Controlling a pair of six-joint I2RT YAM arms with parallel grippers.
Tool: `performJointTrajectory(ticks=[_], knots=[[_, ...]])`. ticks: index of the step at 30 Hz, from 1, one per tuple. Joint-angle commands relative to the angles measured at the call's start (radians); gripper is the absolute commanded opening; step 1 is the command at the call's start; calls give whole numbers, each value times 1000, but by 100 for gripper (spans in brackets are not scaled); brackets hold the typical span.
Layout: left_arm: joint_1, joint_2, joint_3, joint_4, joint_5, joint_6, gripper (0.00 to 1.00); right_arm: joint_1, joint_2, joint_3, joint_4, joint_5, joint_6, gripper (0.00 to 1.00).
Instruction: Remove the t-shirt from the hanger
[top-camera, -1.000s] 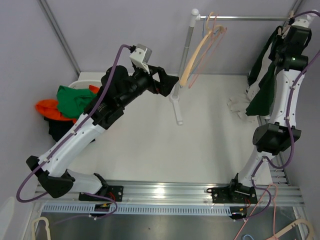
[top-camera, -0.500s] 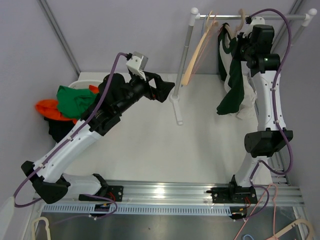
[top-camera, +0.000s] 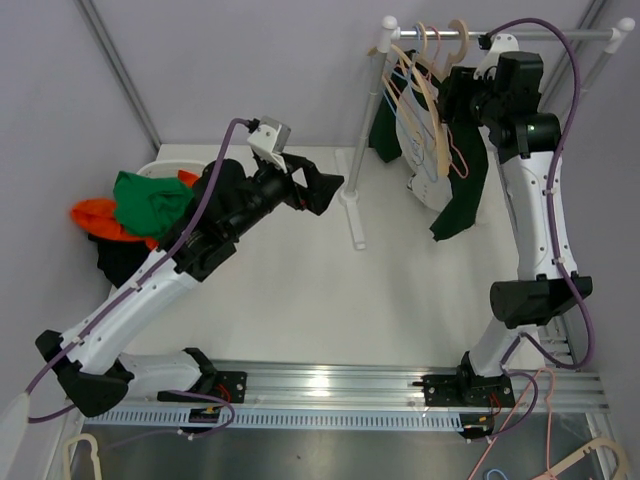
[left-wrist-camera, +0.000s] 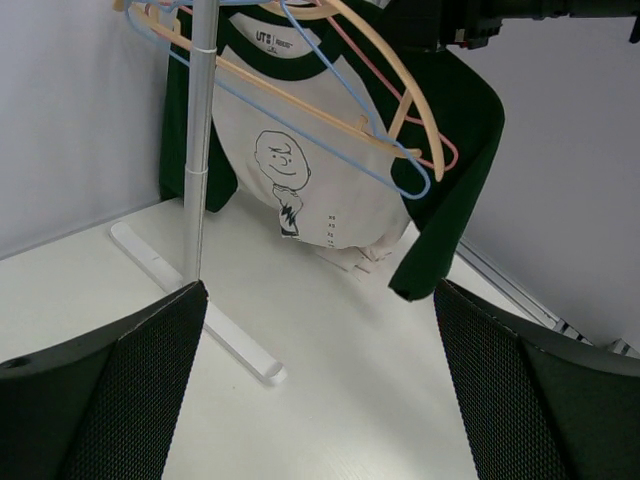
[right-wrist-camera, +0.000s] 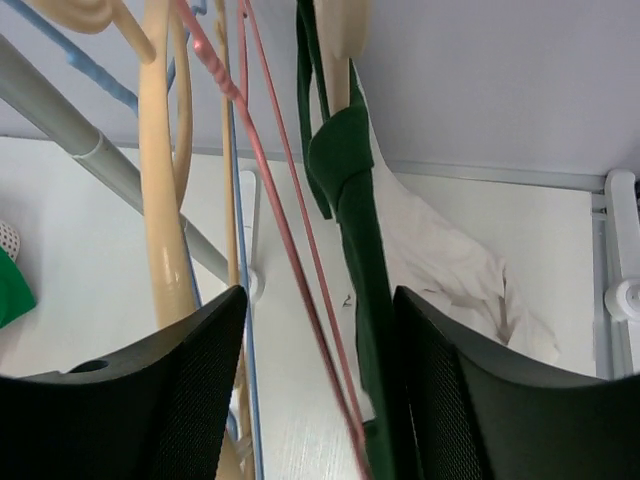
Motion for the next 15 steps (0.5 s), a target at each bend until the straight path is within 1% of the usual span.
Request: performJointTrajectory(ticks=[1, 7, 12, 15], knots=[[-11, -37, -18, 49, -13, -14, 100, 8, -96, -35, -28, 22, -2, 65], [-12, -59, -41, 57, -5, -20, 99, 28, -237, -221, 30, 100, -8, 66], [-12, -79, -55, 59, -5, -20, 99, 28, -300, -270, -36, 174, -19, 65], [-12, -89, -70, 62, -3, -22, 100, 28, -360, -345, -36, 191, -10, 66]])
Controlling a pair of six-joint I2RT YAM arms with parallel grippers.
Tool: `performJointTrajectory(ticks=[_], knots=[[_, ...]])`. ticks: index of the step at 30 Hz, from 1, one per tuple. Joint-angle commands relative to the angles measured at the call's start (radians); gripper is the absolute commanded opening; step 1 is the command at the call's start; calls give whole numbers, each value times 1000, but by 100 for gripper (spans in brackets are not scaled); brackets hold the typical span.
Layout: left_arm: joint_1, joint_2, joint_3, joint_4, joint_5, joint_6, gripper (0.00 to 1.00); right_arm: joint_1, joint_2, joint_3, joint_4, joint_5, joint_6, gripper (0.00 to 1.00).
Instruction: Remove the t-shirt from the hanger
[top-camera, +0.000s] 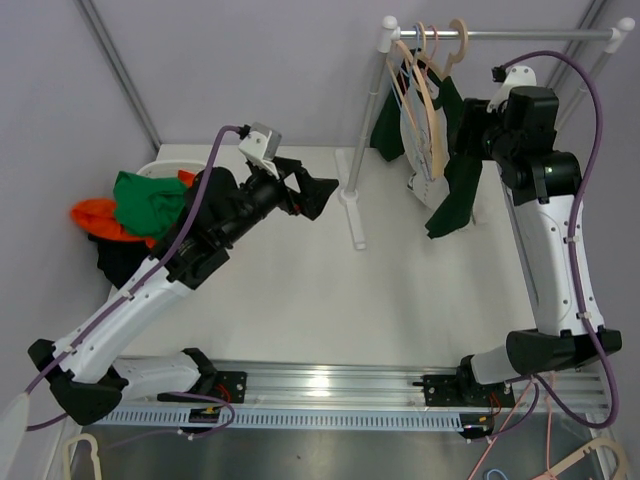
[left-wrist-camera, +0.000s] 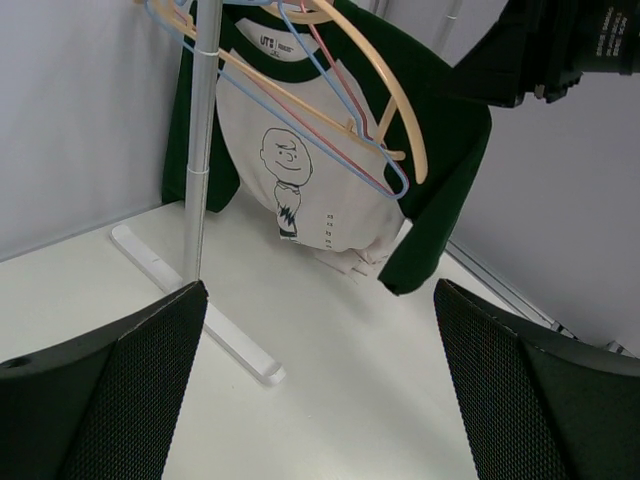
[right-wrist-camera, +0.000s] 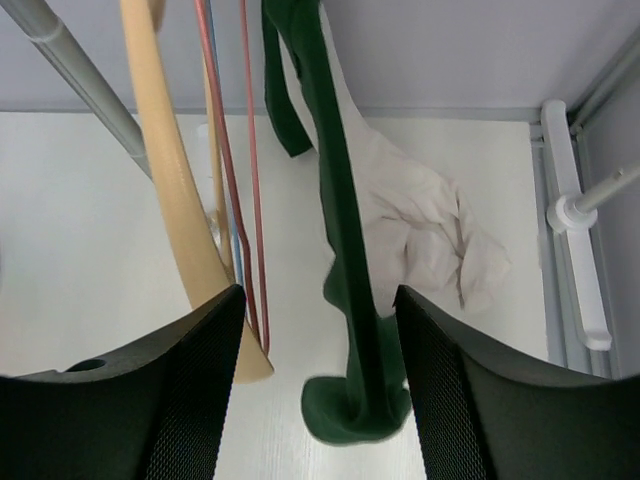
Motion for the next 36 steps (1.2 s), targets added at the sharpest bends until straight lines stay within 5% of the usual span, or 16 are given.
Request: performJointTrajectory(ticks=[1, 14, 16, 18, 22, 25, 36], knots=[[-12, -38, -17, 41, -4, -17, 100, 2, -83, -73, -7, 58, -2, 66], [-14, -49, -16, 40, 16, -20, 99, 8, -228, -311, 2, 143, 35, 61], [-14, -53, -23, 38, 15, -19, 100, 7, -246, -354, 22, 153, 39, 52], [-14, -53, -22, 38, 16, -19, 100, 8, -269, -379, 41, 158, 44, 26], [-15, -56, -22, 33, 19, -17, 99, 10, -280, -400, 36, 153, 55, 23], [-15, -61, -22, 35, 16, -15, 99, 10, -295, -414, 44, 158, 62, 0], [-21, -72, -37, 43, 16, -17, 99, 16, -403, -472, 15, 161, 84, 0]])
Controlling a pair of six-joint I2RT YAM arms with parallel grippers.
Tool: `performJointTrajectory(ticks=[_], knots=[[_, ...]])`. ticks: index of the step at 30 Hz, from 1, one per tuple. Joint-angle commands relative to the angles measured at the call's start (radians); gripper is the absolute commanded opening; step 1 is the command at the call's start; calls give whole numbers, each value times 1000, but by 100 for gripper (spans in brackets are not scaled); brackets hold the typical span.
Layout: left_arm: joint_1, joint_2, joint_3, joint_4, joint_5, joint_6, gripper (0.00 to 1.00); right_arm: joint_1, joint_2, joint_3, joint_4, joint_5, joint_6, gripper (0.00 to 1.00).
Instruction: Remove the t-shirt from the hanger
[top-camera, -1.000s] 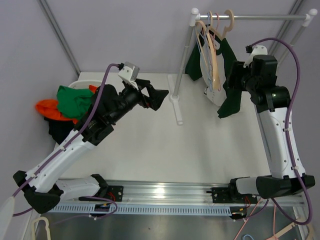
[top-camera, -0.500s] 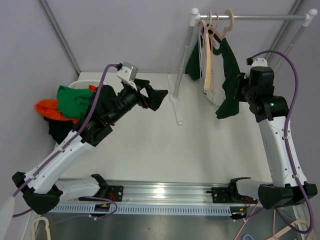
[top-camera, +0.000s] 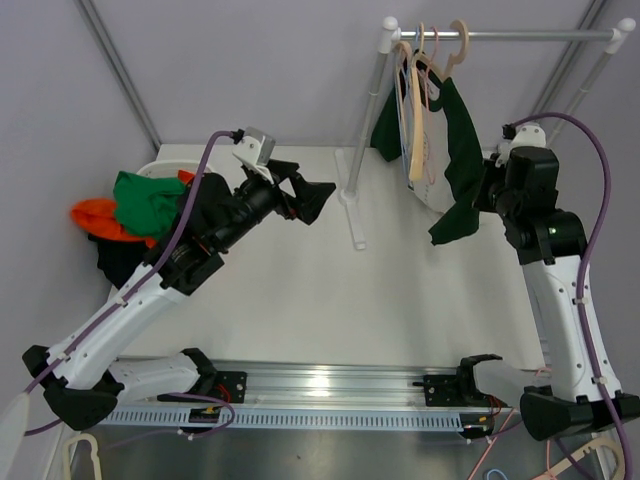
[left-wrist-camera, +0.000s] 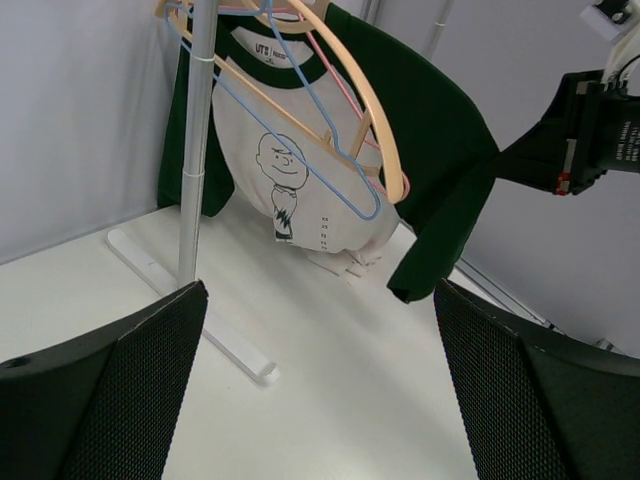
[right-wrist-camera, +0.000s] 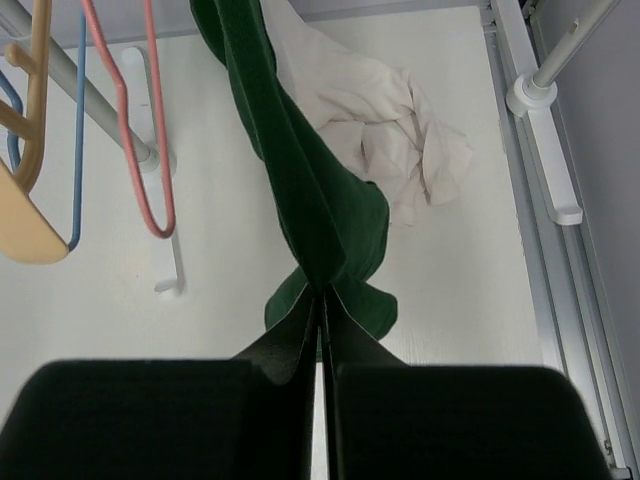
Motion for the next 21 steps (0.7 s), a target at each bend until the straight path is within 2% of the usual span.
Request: performJointTrajectory(ticks=[1, 15, 21], knots=[[-16, -25, -13, 34, 13, -17, 100, 8, -87, -17, -30, 21, 35, 0], [-34, -36, -19, 32, 14, -18, 100, 54, -230, -178, -190, 78, 155, 0], [-39, -47, -24, 29, 14, -17, 100, 72, -216, -216, -265, 117, 189, 0]])
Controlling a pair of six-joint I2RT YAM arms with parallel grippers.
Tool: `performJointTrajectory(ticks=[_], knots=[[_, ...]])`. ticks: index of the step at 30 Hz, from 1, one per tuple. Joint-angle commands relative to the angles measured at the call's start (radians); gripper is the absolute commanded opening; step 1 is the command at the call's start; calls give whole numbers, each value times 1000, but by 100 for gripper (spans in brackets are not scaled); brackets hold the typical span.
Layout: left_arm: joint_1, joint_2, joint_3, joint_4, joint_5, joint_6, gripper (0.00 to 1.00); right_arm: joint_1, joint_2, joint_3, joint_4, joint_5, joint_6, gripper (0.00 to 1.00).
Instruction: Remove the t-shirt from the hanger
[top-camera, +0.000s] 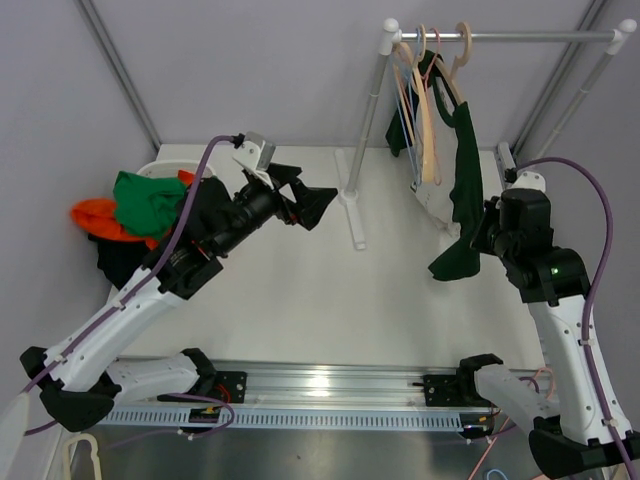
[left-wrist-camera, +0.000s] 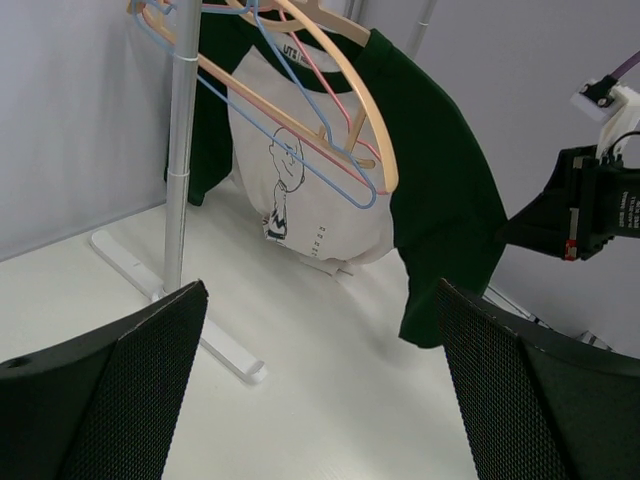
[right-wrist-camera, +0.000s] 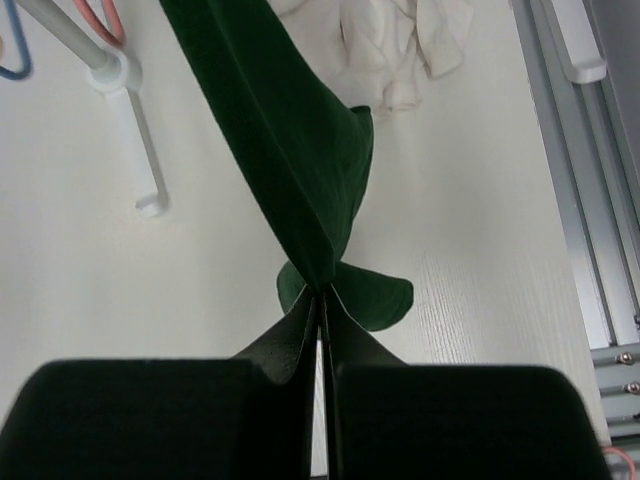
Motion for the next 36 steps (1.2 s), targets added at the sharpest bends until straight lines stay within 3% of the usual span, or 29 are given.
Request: performJointTrajectory(ticks=[1, 14, 15, 16, 18, 19, 25, 29, 36], knots=[[-13, -28, 0, 24, 12, -6, 99, 18, -4, -34, -123, 60, 40, 0], [-13, -51, -16, 13, -4, 4, 100, 93, 44, 22, -192, 149, 49, 2], [-13, -51, -13, 13, -7, 7, 99, 93, 39, 35, -185, 150, 47, 6], [-13, -54, -13, 11, -11, 9, 99, 93, 36, 68, -182, 156, 41, 31], [-13, -57, -9, 10, -21, 11, 100, 93, 43, 114, -183, 185, 33, 47], [-13, -59, -6, 10, -21, 11, 99, 93, 50, 160, -185, 190, 23, 62], [-13, -62, -3, 10, -41, 20, 100, 93, 194, 427, -185, 206, -58, 61], [-13, -54, 15, 5, -27, 18, 99, 93, 321, 626, -66, 125, -154, 57], [-13, -52, 15, -4, -18, 18, 100, 90, 600, 827, 127, 46, -258, 53]])
